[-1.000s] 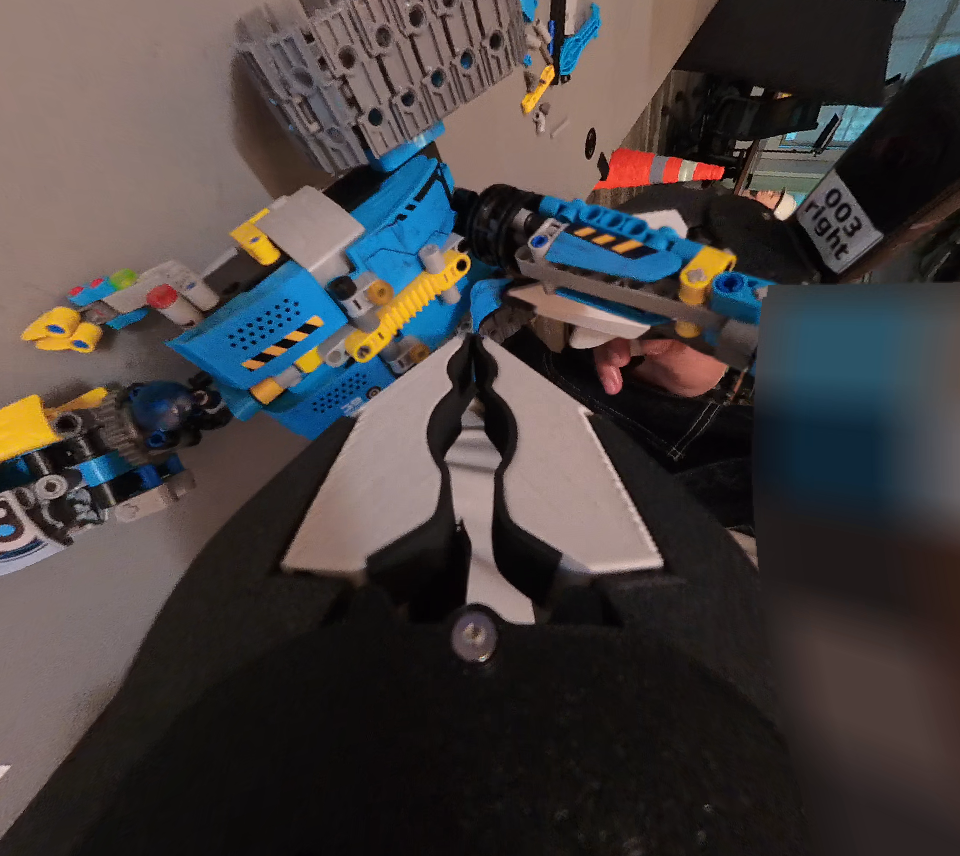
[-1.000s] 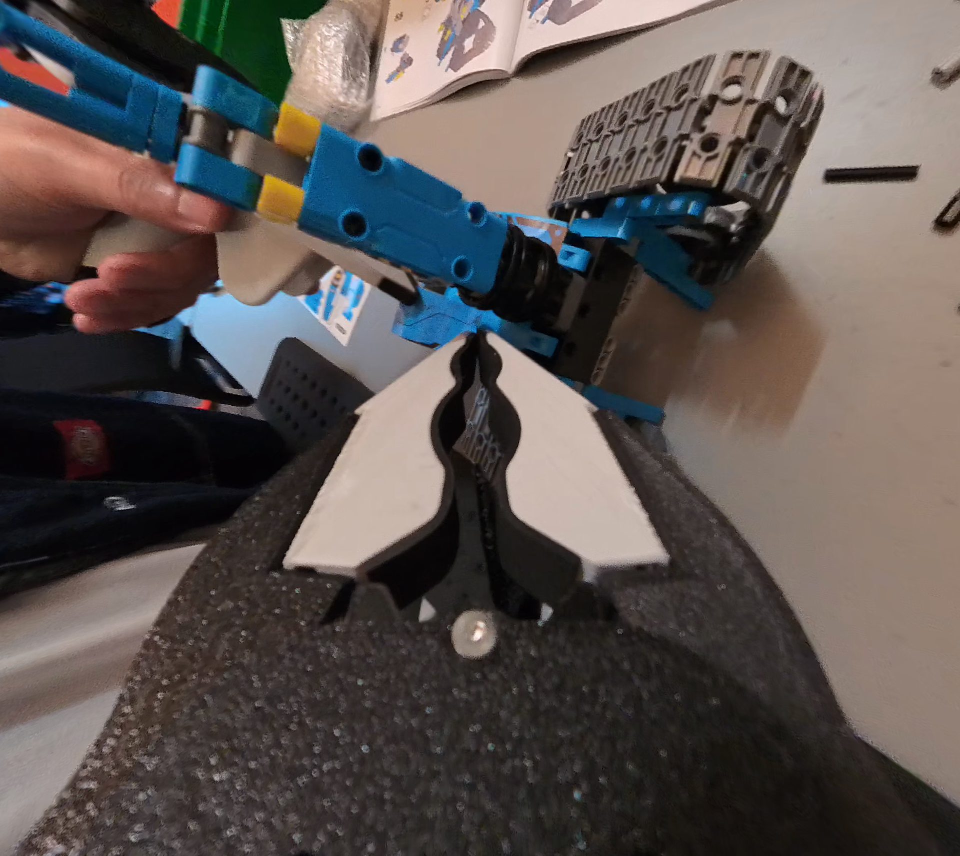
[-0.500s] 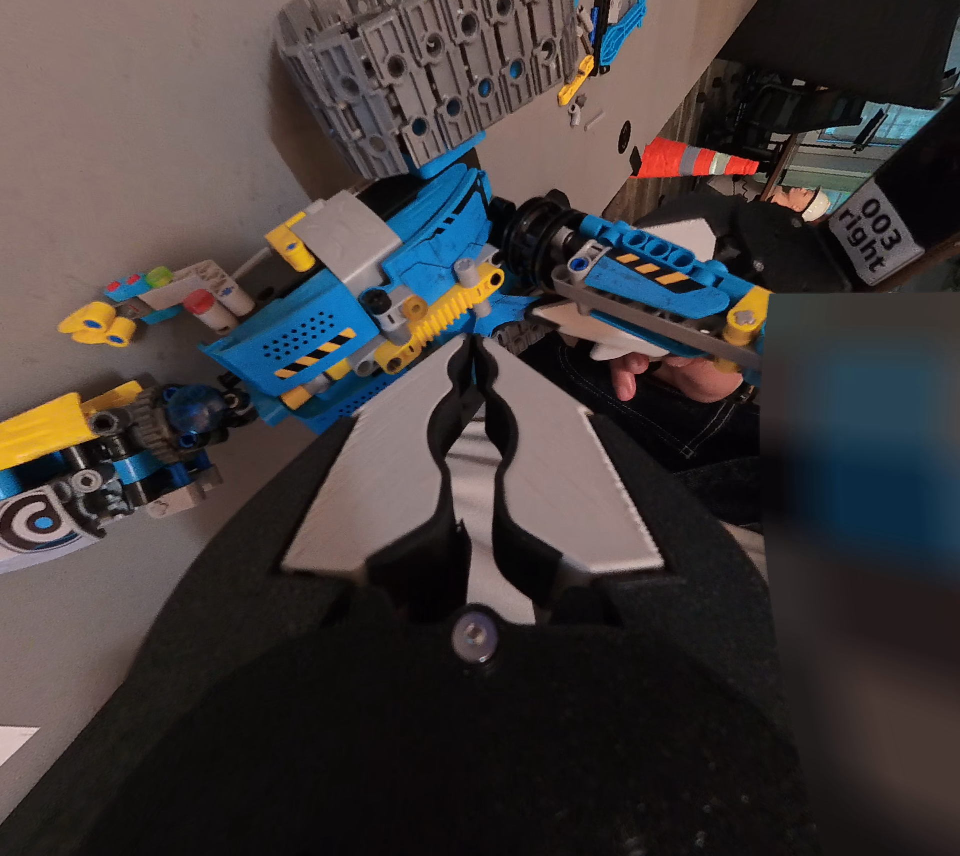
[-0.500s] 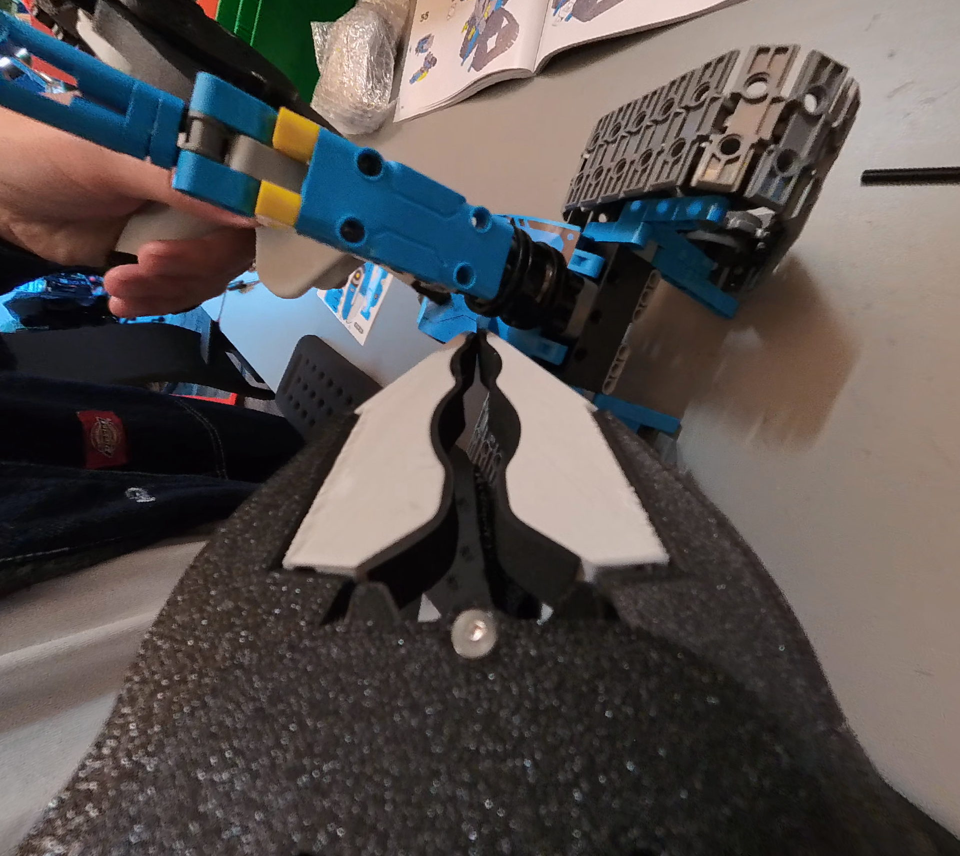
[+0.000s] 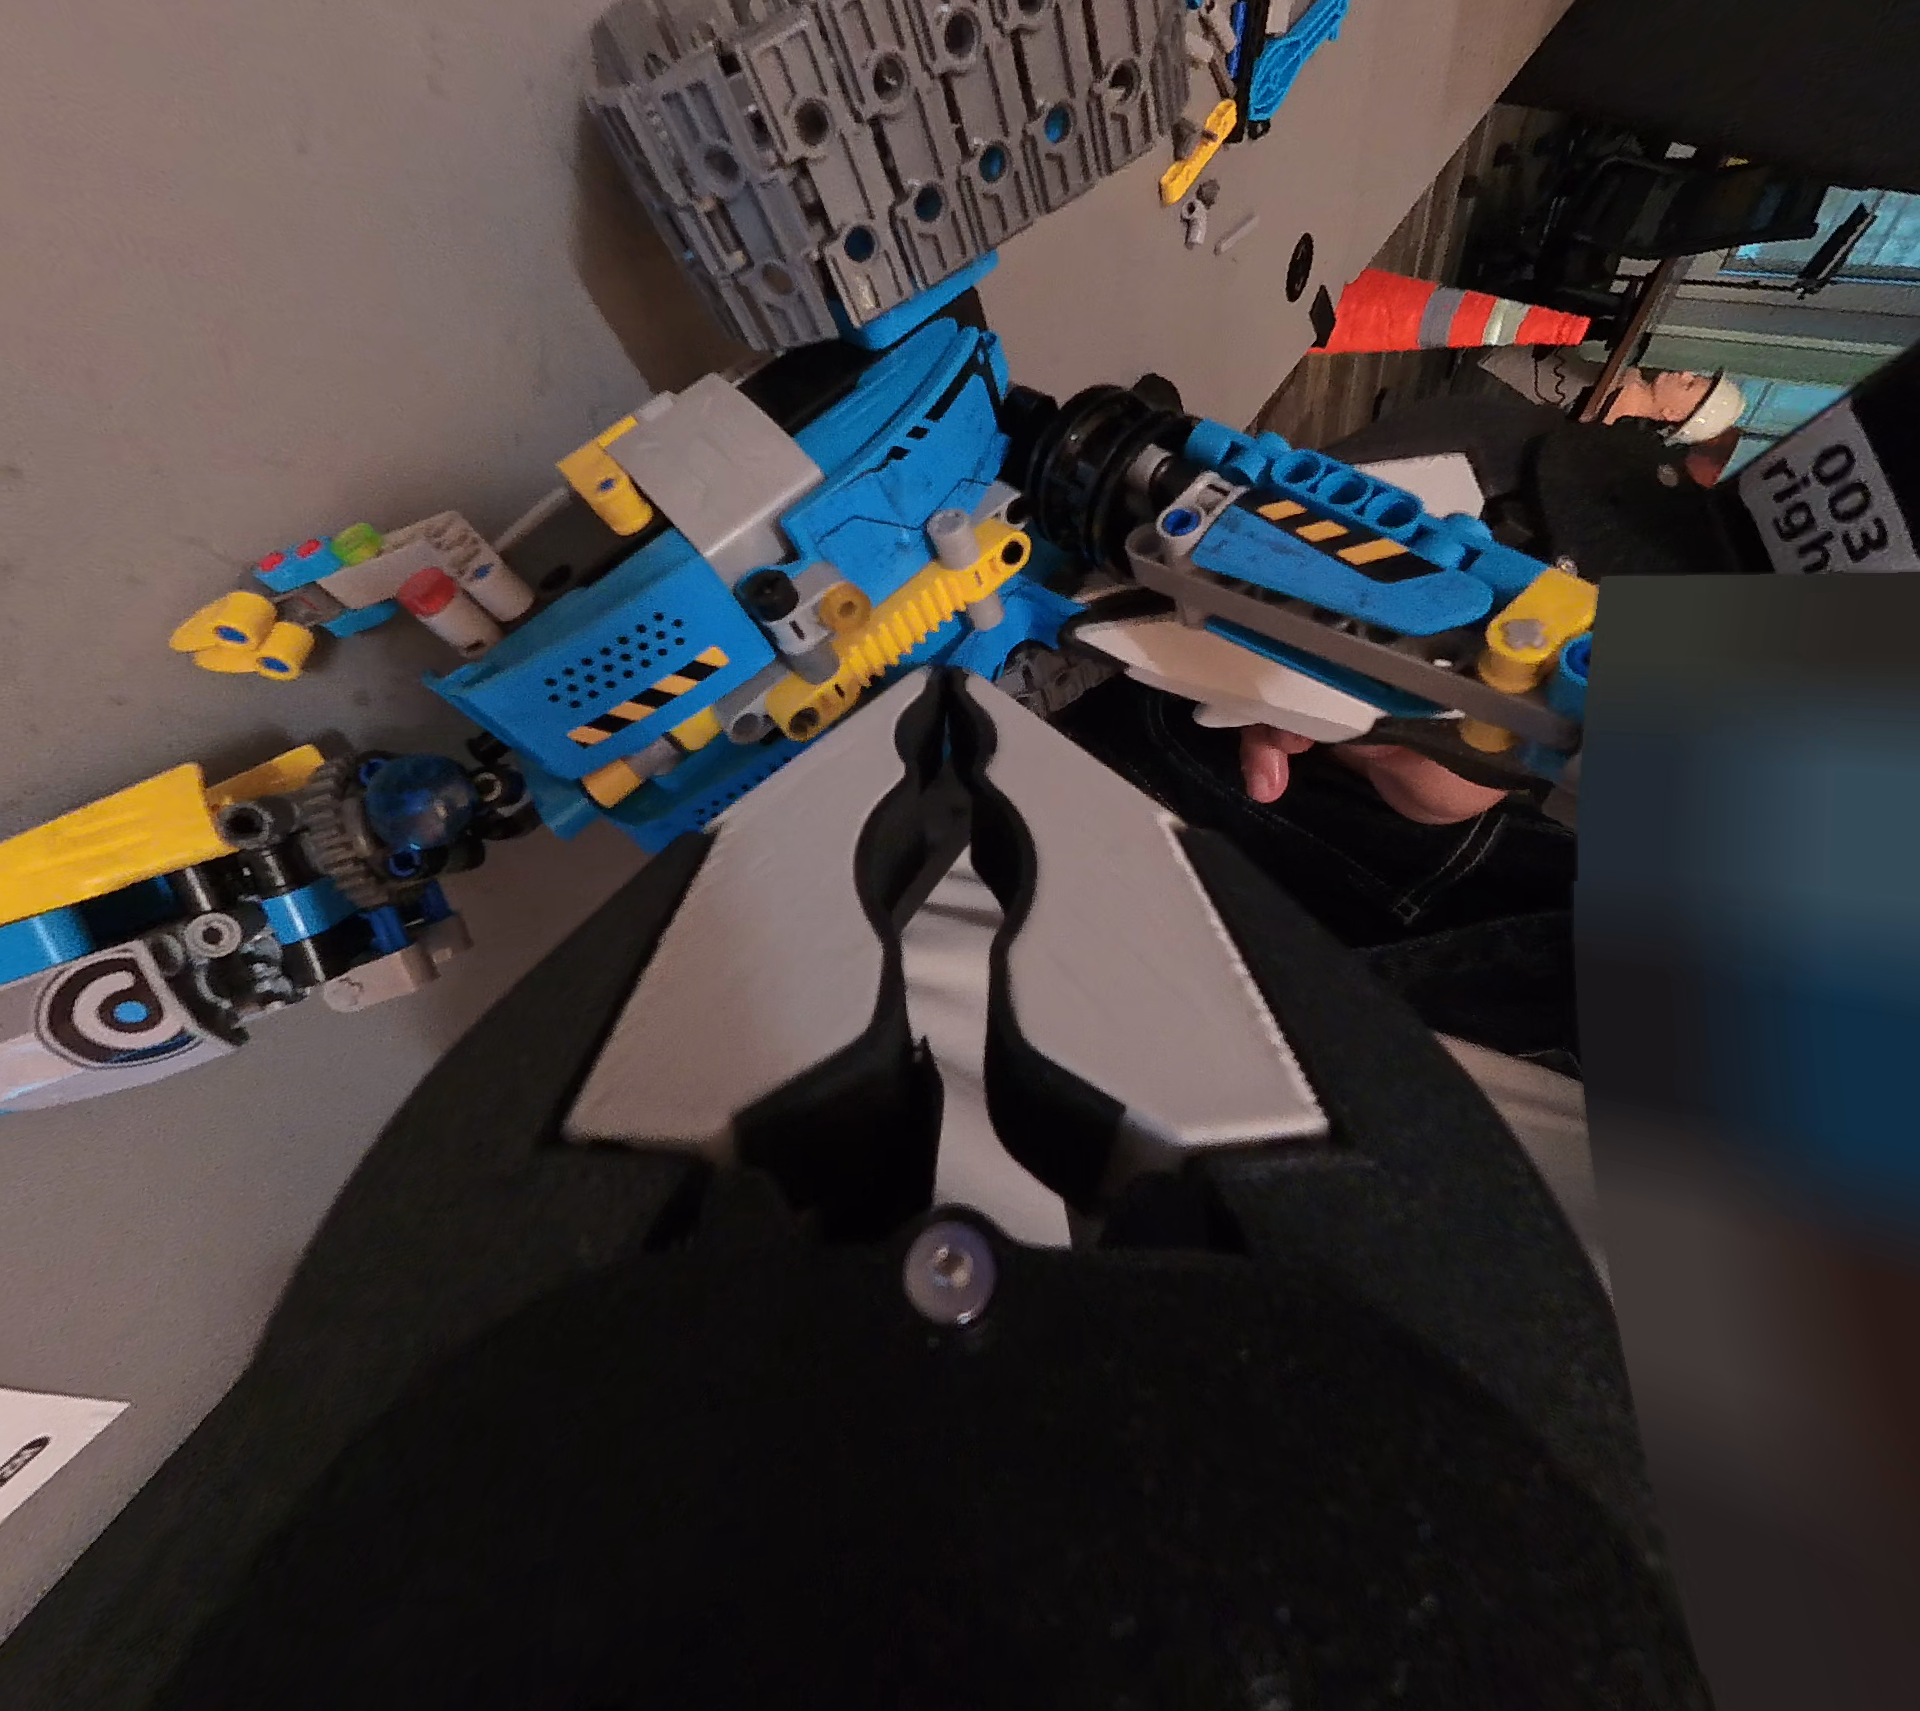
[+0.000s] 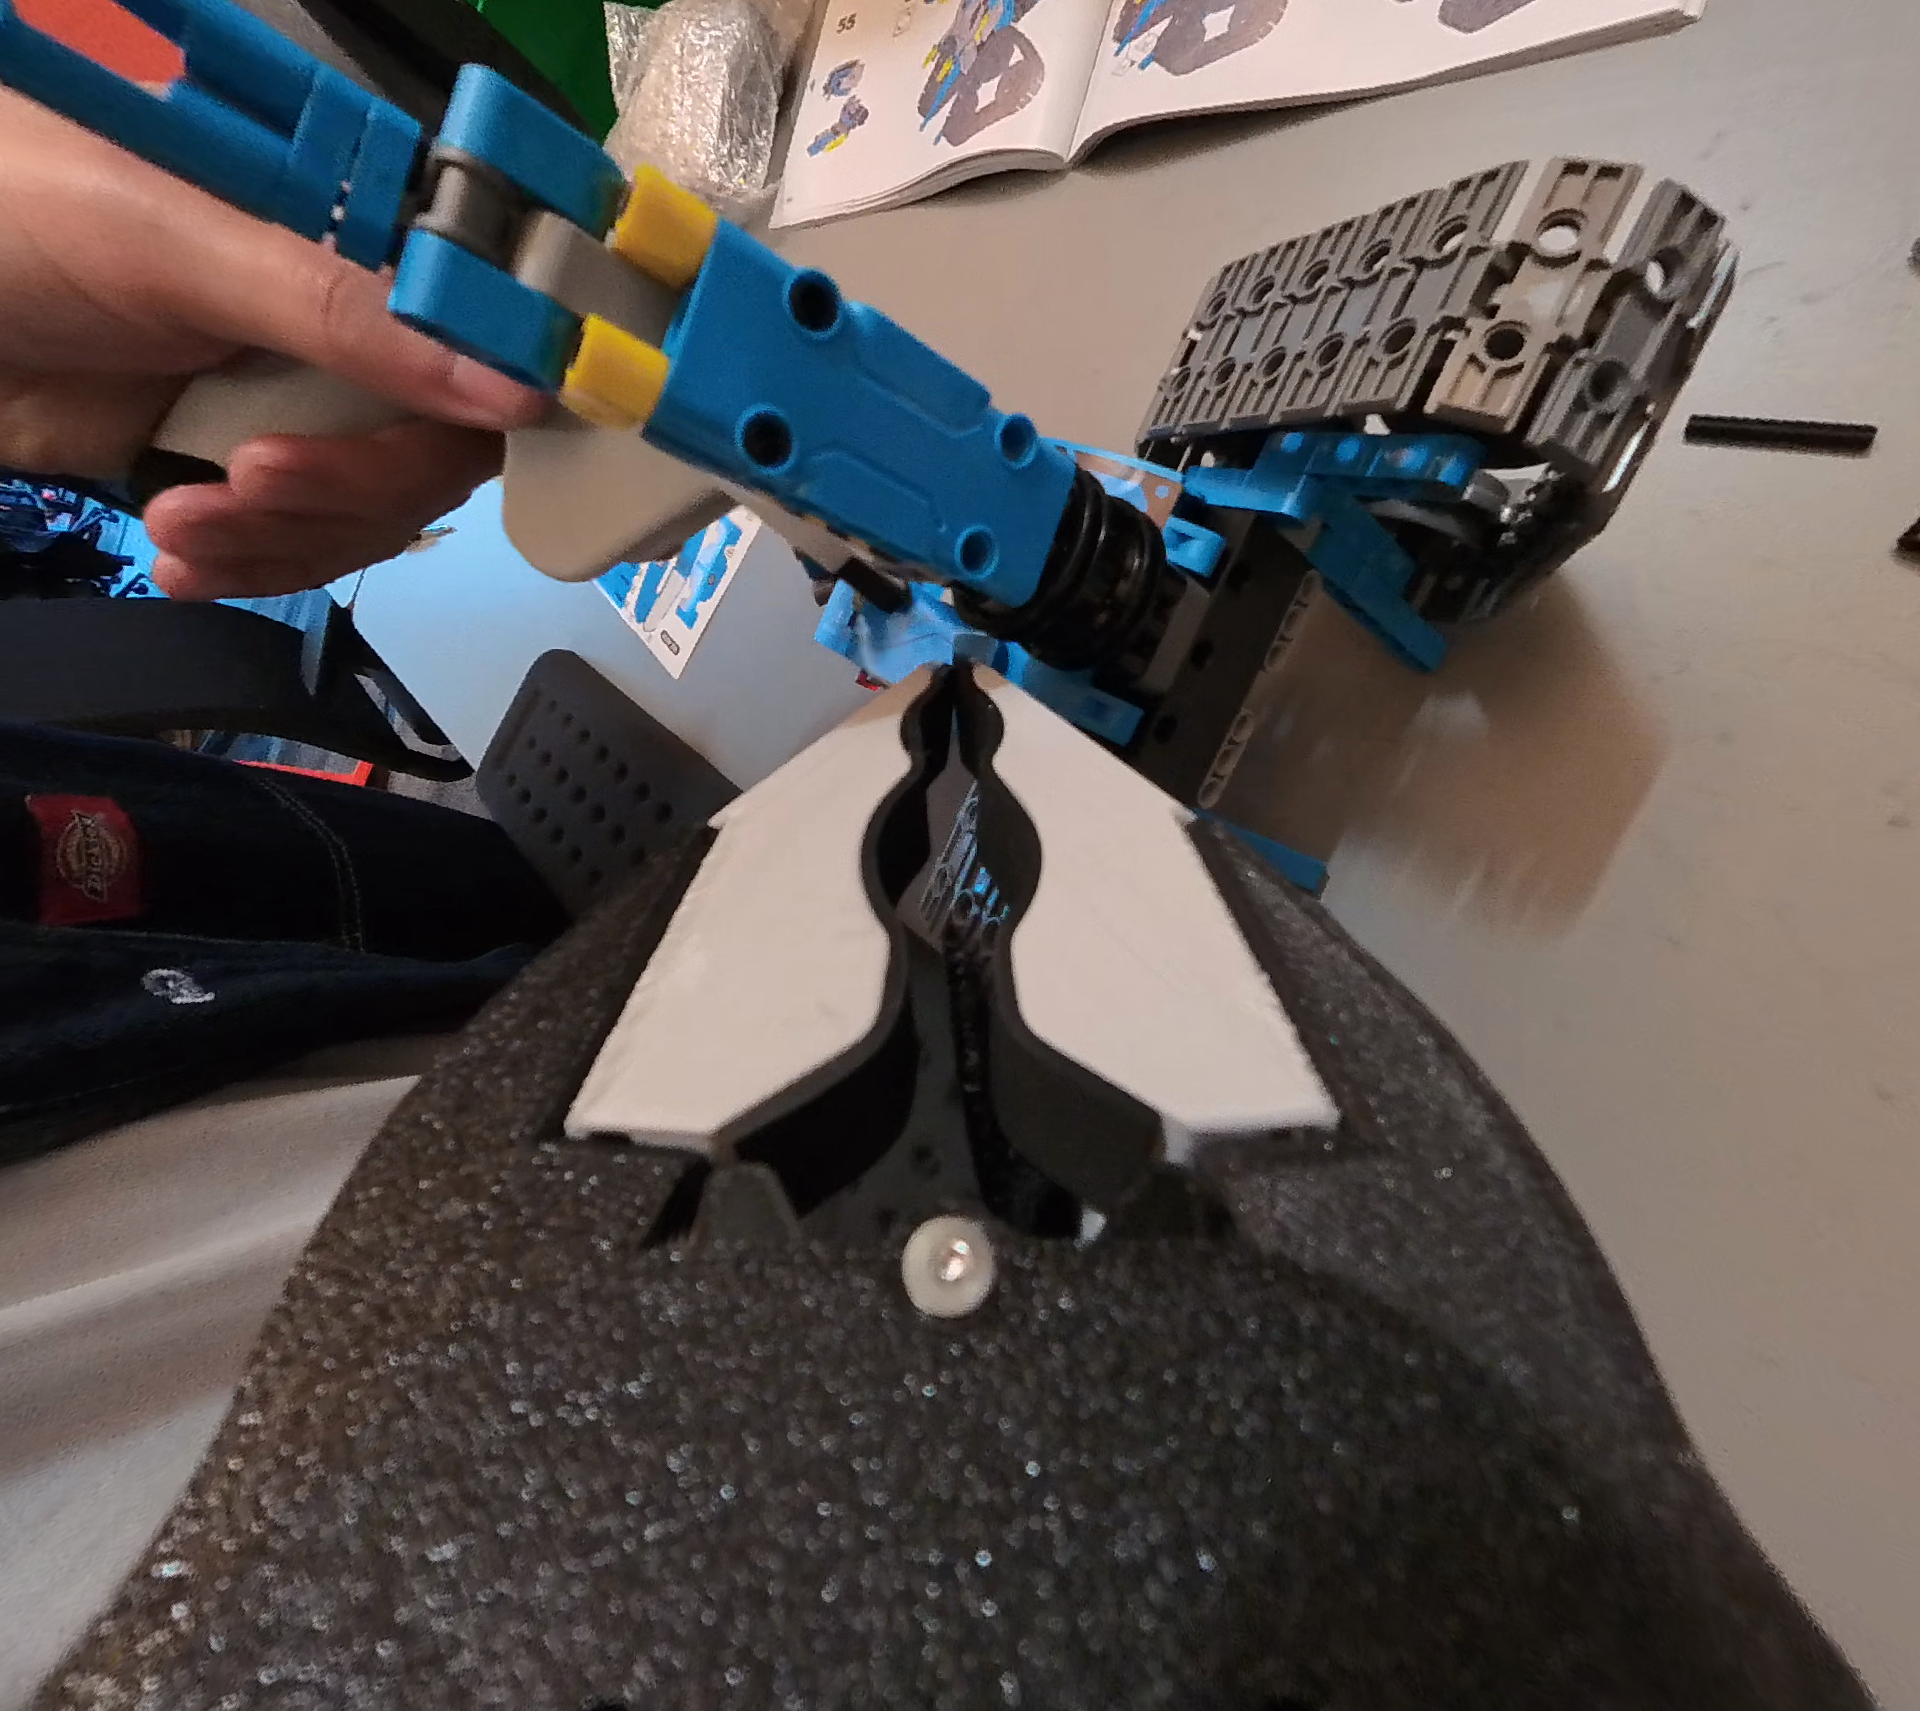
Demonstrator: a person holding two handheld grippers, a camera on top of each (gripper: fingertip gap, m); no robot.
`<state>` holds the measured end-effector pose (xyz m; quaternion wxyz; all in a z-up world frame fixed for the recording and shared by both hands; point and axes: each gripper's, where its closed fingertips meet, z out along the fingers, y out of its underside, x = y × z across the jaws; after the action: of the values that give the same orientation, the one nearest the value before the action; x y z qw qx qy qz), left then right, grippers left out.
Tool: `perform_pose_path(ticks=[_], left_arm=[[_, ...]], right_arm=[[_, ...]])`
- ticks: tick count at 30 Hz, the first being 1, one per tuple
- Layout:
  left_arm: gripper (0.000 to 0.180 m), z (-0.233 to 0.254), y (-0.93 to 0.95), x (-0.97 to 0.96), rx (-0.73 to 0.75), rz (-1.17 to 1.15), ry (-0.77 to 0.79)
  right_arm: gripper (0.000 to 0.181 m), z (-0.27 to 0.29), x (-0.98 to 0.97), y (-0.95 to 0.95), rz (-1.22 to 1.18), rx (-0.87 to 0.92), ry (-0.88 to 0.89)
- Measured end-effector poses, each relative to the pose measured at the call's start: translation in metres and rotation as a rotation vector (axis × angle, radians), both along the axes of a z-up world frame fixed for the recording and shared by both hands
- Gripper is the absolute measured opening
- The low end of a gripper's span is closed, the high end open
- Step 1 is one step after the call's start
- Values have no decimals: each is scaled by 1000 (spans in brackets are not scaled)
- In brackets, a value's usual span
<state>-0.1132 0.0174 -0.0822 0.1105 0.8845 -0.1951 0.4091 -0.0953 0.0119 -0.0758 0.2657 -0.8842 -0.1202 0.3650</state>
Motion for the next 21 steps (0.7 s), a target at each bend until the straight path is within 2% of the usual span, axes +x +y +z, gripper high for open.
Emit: perform_pose_path(ticks=[13,19,21], left_arm=[[0,5,-3,6,-44,18,25],[0,7,-4,5,-72,37,9],[0,11,-8,7,-88,34,-9]], right_arm=[[0,5,-6,-1,43,49,2],[0,10,-10,-2,56,45,72],[0,23,-14,-4,73,71,142]])
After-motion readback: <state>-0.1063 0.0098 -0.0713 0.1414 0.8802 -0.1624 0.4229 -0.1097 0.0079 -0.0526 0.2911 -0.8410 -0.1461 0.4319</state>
